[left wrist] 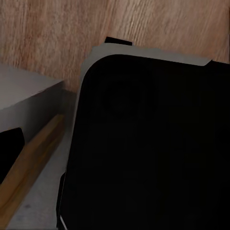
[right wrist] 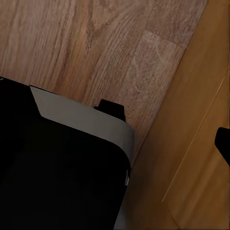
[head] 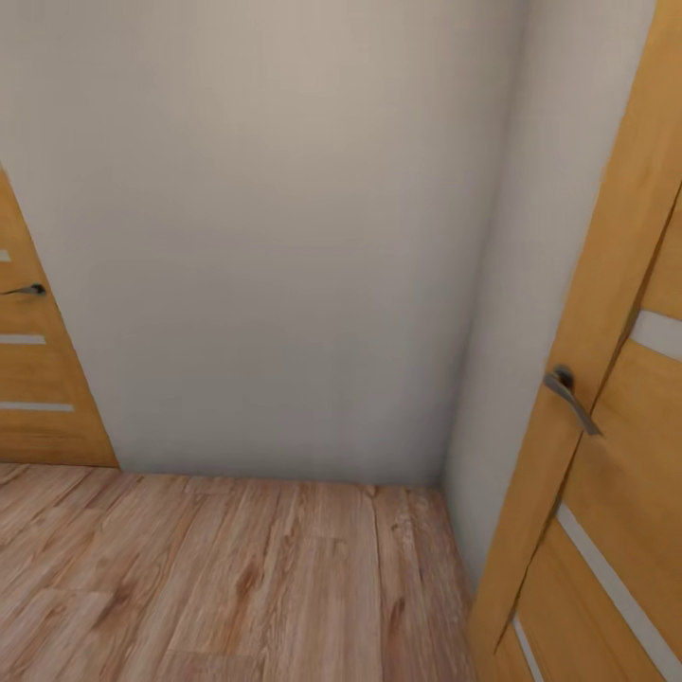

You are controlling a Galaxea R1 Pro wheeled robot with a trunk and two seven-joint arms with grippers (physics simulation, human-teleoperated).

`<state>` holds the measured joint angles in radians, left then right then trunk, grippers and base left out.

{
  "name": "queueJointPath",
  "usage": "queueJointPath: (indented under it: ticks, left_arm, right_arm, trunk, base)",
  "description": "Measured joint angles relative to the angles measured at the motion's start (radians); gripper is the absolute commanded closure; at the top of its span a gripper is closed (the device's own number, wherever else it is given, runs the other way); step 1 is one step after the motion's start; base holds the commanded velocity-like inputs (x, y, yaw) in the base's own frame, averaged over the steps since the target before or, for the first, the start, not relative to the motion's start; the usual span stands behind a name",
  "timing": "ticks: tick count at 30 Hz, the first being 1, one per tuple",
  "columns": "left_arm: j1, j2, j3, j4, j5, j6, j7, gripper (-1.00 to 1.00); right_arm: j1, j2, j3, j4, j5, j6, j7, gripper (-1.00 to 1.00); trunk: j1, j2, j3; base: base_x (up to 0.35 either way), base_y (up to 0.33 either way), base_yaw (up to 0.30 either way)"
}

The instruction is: Move the two storage containers from the living room to the garage. In the garage, place one container on the floor and stack the other container on top of it (either order is fine).

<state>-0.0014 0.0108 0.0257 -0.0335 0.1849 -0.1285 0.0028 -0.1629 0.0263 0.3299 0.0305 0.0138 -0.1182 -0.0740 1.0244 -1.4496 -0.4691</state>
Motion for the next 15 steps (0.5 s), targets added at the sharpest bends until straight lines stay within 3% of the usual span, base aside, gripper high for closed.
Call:
queueJointPath:
  ticks: [15]
  left_arm:
    - [0.0,0.001,0.0,0.0,0.0,0.0,0.0,-1.0]
  right_arm:
    - [0.0,0.002,0.0,0.0,0.001,0.002,0.0,-1.0]
  trunk:
    - [0.0,0.0,0.0]
  base:
    - [0.322,0.0,0.0]
